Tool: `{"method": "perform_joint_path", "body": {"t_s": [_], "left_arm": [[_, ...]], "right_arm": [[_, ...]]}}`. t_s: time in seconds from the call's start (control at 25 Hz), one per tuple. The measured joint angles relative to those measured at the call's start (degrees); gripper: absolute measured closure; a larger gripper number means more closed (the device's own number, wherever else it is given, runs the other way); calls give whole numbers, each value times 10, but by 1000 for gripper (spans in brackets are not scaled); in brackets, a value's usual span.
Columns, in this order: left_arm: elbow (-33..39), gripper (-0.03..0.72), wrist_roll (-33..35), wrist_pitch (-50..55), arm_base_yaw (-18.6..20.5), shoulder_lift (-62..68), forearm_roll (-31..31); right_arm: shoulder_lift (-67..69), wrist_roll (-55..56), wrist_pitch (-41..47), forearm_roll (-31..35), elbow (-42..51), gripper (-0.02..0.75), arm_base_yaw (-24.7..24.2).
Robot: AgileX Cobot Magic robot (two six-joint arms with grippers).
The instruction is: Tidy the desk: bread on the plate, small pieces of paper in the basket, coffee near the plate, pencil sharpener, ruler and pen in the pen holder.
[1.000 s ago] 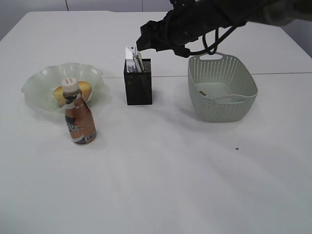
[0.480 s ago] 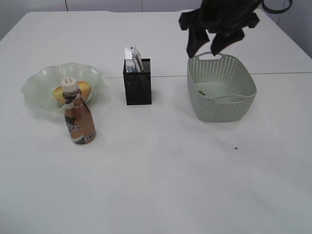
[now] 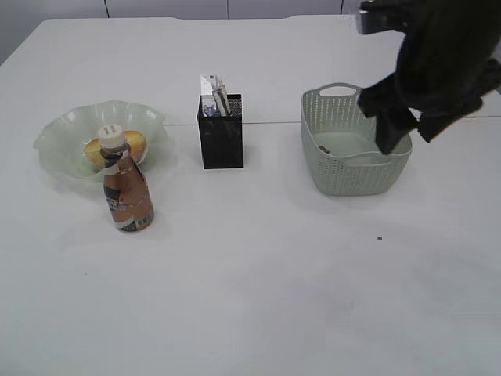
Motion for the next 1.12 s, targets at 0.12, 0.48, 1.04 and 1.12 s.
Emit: {"method": "perform_joint_path", "body": {"t_s": [0.12,0.48,1.04,1.12], "left_arm": [[0,292,-44,20,0,-36,43],[0,249,-69,117,0,-169,110],[0,249,-70,158,0,-405,145],[0,249,-70,159,0,-431,145]], "right_arm": [[-72,9,-30,-24,94,287,-1],[-333,39,-81,-35,323,287,-1],[-773,71,25,-38,379,287,-1],[-825,70,47,-40,379,288,-1]]}}
